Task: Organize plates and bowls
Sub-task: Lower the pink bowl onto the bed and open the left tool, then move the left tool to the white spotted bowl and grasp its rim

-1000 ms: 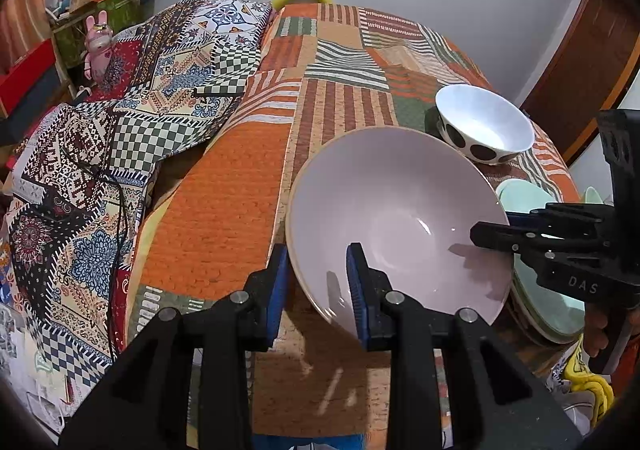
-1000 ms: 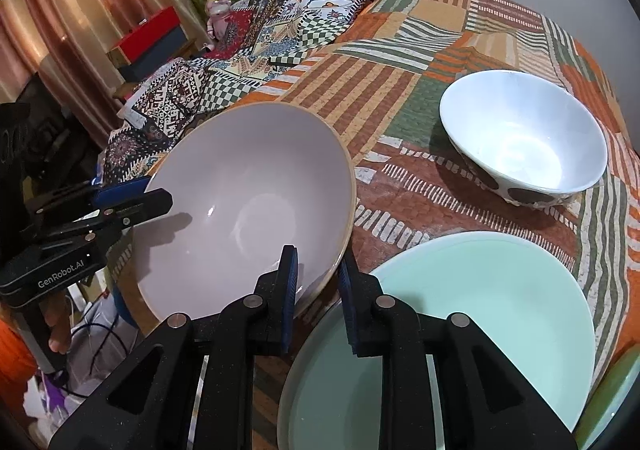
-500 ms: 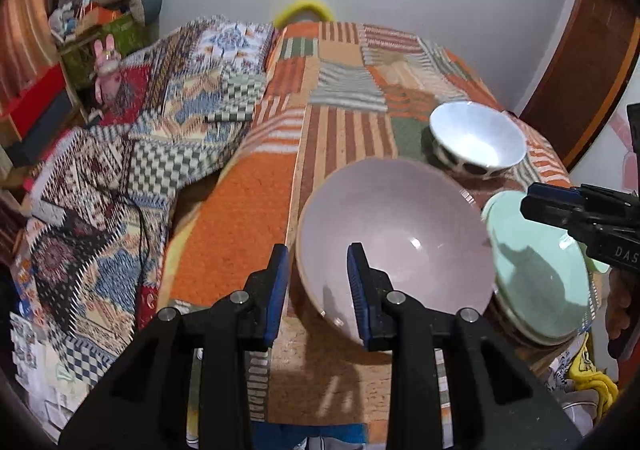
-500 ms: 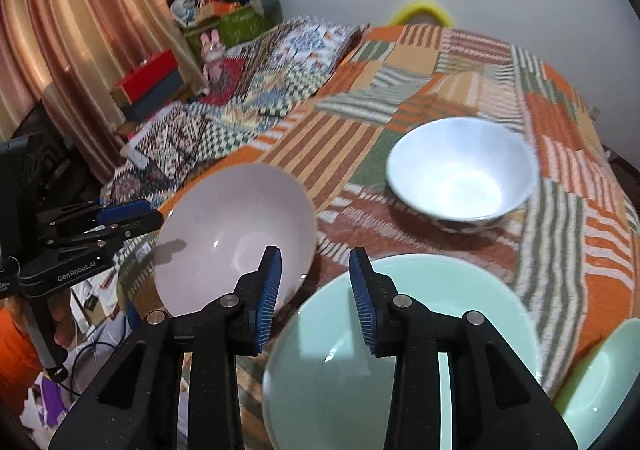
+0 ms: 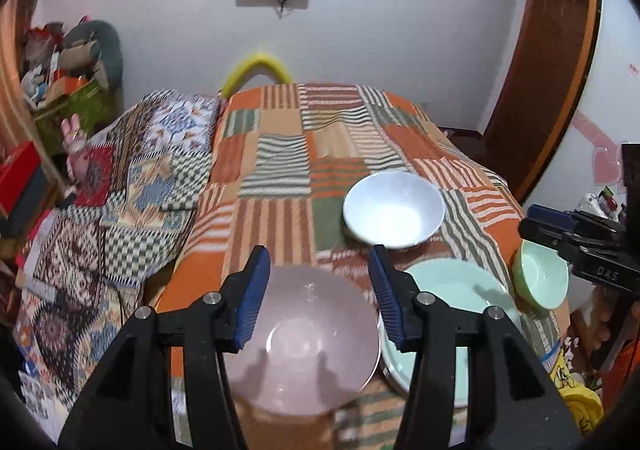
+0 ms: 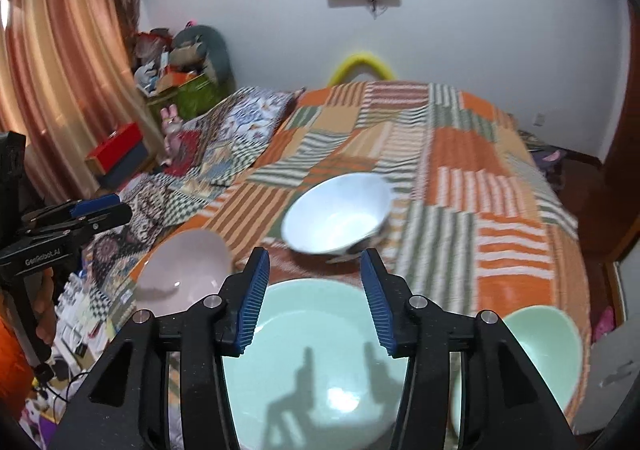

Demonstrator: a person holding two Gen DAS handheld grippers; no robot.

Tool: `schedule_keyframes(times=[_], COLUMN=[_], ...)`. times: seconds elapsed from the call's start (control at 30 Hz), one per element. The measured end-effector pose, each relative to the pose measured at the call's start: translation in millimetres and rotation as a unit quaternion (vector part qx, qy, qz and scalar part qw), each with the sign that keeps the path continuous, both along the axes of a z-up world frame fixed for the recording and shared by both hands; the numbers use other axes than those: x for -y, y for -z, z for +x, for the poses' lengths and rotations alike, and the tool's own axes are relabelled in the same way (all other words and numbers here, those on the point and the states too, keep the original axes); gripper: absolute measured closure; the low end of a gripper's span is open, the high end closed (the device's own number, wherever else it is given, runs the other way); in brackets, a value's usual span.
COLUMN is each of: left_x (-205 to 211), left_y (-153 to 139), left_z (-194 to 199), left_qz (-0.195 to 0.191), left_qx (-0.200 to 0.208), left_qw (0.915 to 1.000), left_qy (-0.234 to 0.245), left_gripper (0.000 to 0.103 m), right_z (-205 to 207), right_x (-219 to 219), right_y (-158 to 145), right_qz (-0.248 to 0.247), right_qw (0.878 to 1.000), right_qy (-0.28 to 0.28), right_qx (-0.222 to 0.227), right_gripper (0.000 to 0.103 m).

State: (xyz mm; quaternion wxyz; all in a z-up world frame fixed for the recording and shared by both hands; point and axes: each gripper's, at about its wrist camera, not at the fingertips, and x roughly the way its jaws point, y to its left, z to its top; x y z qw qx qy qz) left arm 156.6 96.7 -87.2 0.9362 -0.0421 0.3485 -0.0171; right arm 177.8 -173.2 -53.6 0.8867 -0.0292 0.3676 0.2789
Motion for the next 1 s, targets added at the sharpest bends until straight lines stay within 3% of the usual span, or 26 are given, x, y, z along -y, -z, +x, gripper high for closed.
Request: schedule_keyframes(times=[0.3,0.4,0.53,0.67,0.77,0.9,1.0], left_x=[43.8,51.8,57.8,49.4,41.2,37.5,41.1], left_y=[7.4,18.3,32.7,53.7,71.7,93.8,102.7], left_z=[72.1,100.7,137.2,167.3,183.5,196.5,200.1], left_qz=[0.001,-0.007,0.012,0.008,0.008,0.011,0.021], left_qx=[-0.022,-0.043,-0.061,-0.098,-0.122,-0.156,-0.17], left_qw=[0.9988,0.9975,0.9964,0.994,0.9916,0.9863,0.9832], left_qy=[0.045,0.055,0.056,0.048,0.044,0.052,0.064], left_gripper=[0.046,0.046,0.046,0.046,0.049,0.062,0.064], right_z=[25.2,37.2,54.2,74.6,89.4,100.6,102.7], right_x=[28.9,29.0,22.8,18.4,11.8,-1.8,-12.5], right_y=[1.4,11.3,22.3,34.9,45.6,60.0,67.8], right_qz=[-0.011,-0.013,-0.01,0.026,0.034,0.013,-0.008], right_qw=[0.999,0.999,0.999,0.998,0.996,0.994,0.993], right_qy=[0.037,0.039,0.033,0.014,0.01,0.005,-0.006], right_qx=[0.009,-0.006,-0.021,-0.062,-0.083,-0.105,-0.117], right_gripper=[0.059,0.059,0.059,0.059,0.059,0.059,0.066])
